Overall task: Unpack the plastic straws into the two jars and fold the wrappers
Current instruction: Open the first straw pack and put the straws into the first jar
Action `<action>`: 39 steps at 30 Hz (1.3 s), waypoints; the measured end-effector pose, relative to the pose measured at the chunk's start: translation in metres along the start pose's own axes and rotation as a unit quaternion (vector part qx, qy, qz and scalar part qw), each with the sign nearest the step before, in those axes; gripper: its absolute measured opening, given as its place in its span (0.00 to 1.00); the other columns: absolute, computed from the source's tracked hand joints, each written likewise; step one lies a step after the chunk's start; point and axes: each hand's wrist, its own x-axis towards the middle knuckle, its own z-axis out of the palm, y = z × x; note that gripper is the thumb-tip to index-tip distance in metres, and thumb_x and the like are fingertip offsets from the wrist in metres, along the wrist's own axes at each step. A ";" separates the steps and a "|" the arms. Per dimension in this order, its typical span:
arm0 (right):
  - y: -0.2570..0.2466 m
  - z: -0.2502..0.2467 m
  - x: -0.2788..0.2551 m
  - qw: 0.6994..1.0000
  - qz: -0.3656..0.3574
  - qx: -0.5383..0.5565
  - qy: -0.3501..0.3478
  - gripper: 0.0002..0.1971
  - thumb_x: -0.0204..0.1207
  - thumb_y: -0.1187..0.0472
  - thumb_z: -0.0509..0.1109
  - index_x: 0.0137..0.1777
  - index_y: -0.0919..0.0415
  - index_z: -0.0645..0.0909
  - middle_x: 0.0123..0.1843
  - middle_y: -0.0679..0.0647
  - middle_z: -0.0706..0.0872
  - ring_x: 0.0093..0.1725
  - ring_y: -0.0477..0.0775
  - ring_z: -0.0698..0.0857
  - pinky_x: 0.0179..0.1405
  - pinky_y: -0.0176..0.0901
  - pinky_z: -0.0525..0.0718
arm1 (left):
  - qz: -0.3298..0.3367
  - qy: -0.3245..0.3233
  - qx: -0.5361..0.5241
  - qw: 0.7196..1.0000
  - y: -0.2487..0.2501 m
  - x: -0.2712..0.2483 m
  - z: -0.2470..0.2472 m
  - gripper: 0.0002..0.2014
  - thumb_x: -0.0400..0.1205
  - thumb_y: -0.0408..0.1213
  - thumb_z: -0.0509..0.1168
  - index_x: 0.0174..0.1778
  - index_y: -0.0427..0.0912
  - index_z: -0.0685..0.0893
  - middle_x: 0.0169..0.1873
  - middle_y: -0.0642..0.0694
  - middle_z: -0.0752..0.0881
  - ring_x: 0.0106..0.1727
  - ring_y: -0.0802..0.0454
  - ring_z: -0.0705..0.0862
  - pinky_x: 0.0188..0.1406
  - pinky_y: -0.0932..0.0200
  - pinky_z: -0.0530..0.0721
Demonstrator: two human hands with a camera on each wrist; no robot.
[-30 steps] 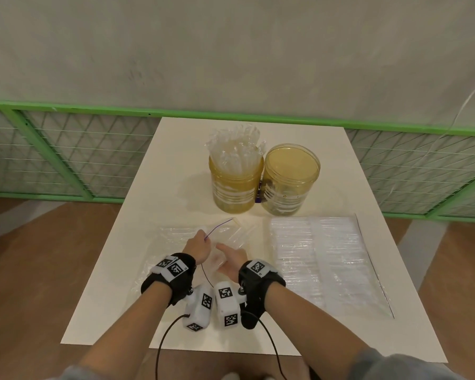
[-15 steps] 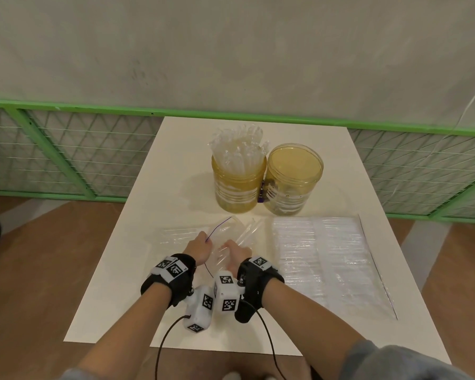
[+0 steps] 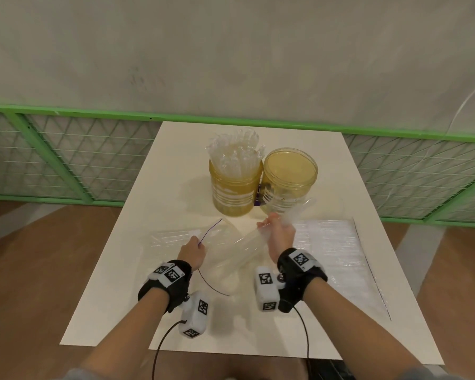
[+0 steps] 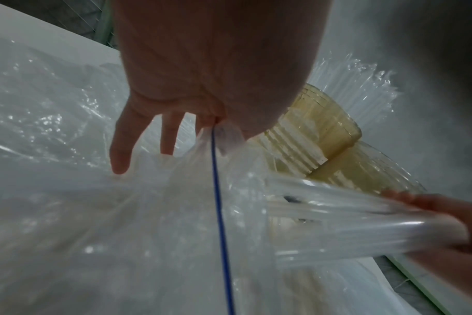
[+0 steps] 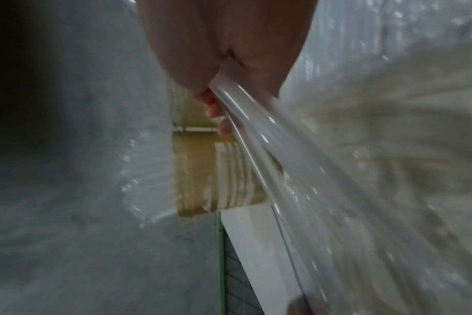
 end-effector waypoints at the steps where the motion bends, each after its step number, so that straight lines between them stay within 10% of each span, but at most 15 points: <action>1: -0.010 -0.004 0.001 1.000 -0.016 0.000 0.006 0.01 0.77 0.69 0.67 0.45 0.66 0.79 0.31 0.56 0.82 0.32 0.53 0.83 0.32 0.38 0.85 | 0.000 0.000 0.001 1.000 0.000 -0.001 0.001 0.06 0.86 0.36 0.50 0.48 0.37 0.66 0.35 0.44 0.73 0.45 0.43 0.72 0.42 0.55 0.70; 5: -0.056 -0.010 -0.001 0.997 -0.077 0.009 0.021 0.02 0.77 0.69 0.66 0.47 0.65 0.80 0.34 0.54 0.82 0.33 0.50 0.82 0.27 0.35 0.82 | -0.005 -0.021 -0.014 1.000 0.003 -0.002 0.001 0.11 0.85 0.43 0.56 0.53 0.37 0.70 0.50 0.41 0.75 0.52 0.43 0.74 0.51 0.57 0.70; 12: -0.106 0.001 -0.019 0.984 -0.142 0.110 -0.013 0.07 0.77 0.73 0.65 0.43 0.61 0.79 0.30 0.54 0.80 0.25 0.47 0.82 0.28 0.38 0.83 | 0.126 0.230 -0.100 0.960 0.034 -0.015 -0.015 0.18 0.86 0.46 0.53 0.54 0.37 0.80 0.54 0.39 0.82 0.58 0.41 0.78 0.60 0.49 0.72; 14: -0.105 0.009 -0.027 0.982 -0.148 0.116 -0.030 0.08 0.77 0.73 0.65 0.42 0.60 0.79 0.29 0.53 0.80 0.26 0.48 0.82 0.28 0.38 0.83 | 0.102 0.107 -0.272 0.951 0.047 -0.019 -0.014 0.22 0.86 0.52 0.48 0.53 0.37 0.80 0.53 0.36 0.83 0.48 0.43 0.81 0.51 0.51 0.77; 17: -0.093 0.020 -0.038 0.982 -0.155 0.092 -0.050 0.06 0.77 0.72 0.67 0.43 0.61 0.80 0.29 0.53 0.83 0.27 0.47 0.83 0.29 0.39 0.84 | 0.011 -0.176 -0.502 0.847 0.058 -0.026 -0.010 0.30 0.82 0.64 0.42 0.57 0.43 0.76 0.55 0.30 0.82 0.47 0.36 0.85 0.46 0.44 0.86; 21: -0.083 0.027 -0.047 0.981 -0.160 0.064 -0.083 0.09 0.67 0.68 0.75 0.46 0.64 0.81 0.36 0.60 0.86 0.36 0.57 0.86 0.42 0.51 0.87 | -0.040 -0.251 -0.602 0.757 0.066 -0.030 -0.012 0.29 0.82 0.59 0.53 0.65 0.36 0.73 0.55 0.24 0.81 0.43 0.30 0.88 0.37 0.48 0.90; 25: -0.075 0.032 -0.064 0.979 -0.152 0.014 -0.133 0.16 0.48 0.54 0.78 0.35 0.61 0.84 0.47 0.72 0.85 0.50 0.67 0.85 0.46 0.51 0.86 | -0.050 -0.218 -0.610 0.760 0.067 -0.028 -0.010 0.25 0.85 0.51 0.53 0.67 0.32 0.71 0.48 0.26 0.82 0.40 0.30 0.88 0.35 0.48 0.90; 27: -0.073 0.035 -0.072 0.975 -0.162 -0.002 -0.154 0.03 0.59 0.59 0.78 0.30 0.55 0.86 0.41 0.66 0.87 0.45 0.64 0.85 0.50 0.56 0.86 | -0.064 -0.218 -0.632 0.741 0.065 -0.027 -0.010 0.23 0.84 0.42 0.53 0.68 0.28 0.69 0.45 0.25 0.83 0.38 0.31 0.88 0.27 0.52 0.89; 29: -0.072 0.035 -0.072 0.969 -0.189 -0.015 -0.160 0.11 0.70 0.70 0.72 0.33 0.53 0.84 0.31 0.56 0.85 0.36 0.60 0.84 0.49 0.57 0.84 | -0.082 -0.230 -0.621 0.745 0.063 -0.025 -0.011 0.20 0.81 0.34 0.51 0.65 0.25 0.70 0.39 0.24 0.86 0.35 0.31 0.89 0.26 0.53 0.89; 33: -0.072 0.037 -0.073 0.954 -0.247 -0.040 -0.163 0.13 0.74 0.76 0.65 0.42 0.56 0.78 0.23 0.48 0.82 0.26 0.50 0.82 0.38 0.47 0.84 | -0.078 -0.276 -0.545 0.788 0.061 -0.024 -0.011 0.19 0.80 0.34 0.47 0.57 0.26 0.75 0.46 0.28 0.85 0.48 0.30 0.86 0.48 0.39 0.85; 39: -0.063 0.036 -0.081 0.950 -0.237 -0.085 -0.184 0.08 0.73 0.71 0.72 0.36 0.59 0.82 0.31 0.52 0.88 0.37 0.48 0.89 0.42 0.35 0.85 | -0.090 -0.214 -0.557 0.797 0.068 -0.022 -0.008 0.21 0.84 0.41 0.51 0.55 0.23 0.77 0.39 0.31 0.85 0.41 0.39 0.86 0.44 0.50 0.87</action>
